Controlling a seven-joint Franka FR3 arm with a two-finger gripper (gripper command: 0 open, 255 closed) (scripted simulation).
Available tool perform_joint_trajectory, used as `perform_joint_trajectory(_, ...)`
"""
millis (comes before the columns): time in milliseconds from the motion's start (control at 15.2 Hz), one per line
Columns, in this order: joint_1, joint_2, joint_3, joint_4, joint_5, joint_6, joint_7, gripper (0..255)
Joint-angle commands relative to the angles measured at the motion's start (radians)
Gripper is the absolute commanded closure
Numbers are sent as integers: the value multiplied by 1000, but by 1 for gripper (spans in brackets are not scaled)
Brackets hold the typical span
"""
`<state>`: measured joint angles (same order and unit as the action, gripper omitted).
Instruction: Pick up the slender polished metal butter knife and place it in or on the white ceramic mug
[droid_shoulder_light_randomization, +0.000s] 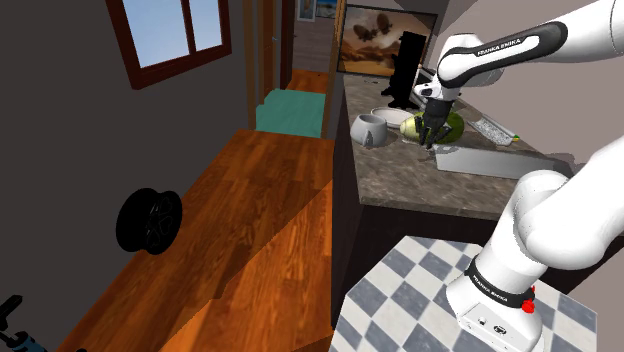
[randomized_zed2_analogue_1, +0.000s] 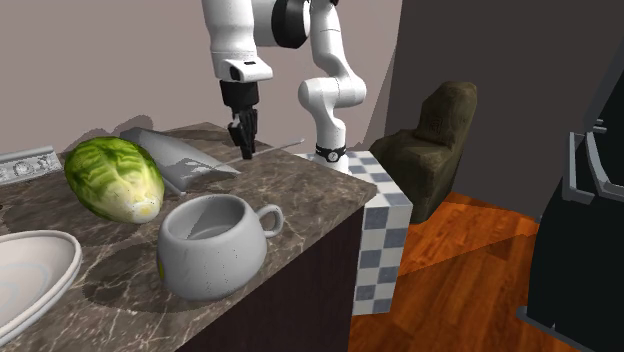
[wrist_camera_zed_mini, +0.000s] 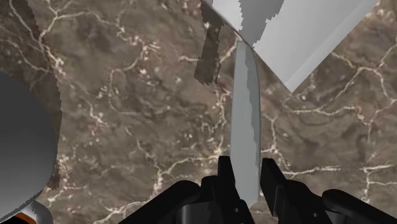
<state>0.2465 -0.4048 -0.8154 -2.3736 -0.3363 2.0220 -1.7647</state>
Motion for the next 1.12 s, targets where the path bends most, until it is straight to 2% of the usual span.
perform_joint_trajectory(0,-4,-14,11,15,-2,-29,3,255)
perform_joint_trajectory(990,-8,-66,79,171,11,-236,8,255)
perform_joint_trajectory(1056,13,-22,63,205,34,-229,-2,255)
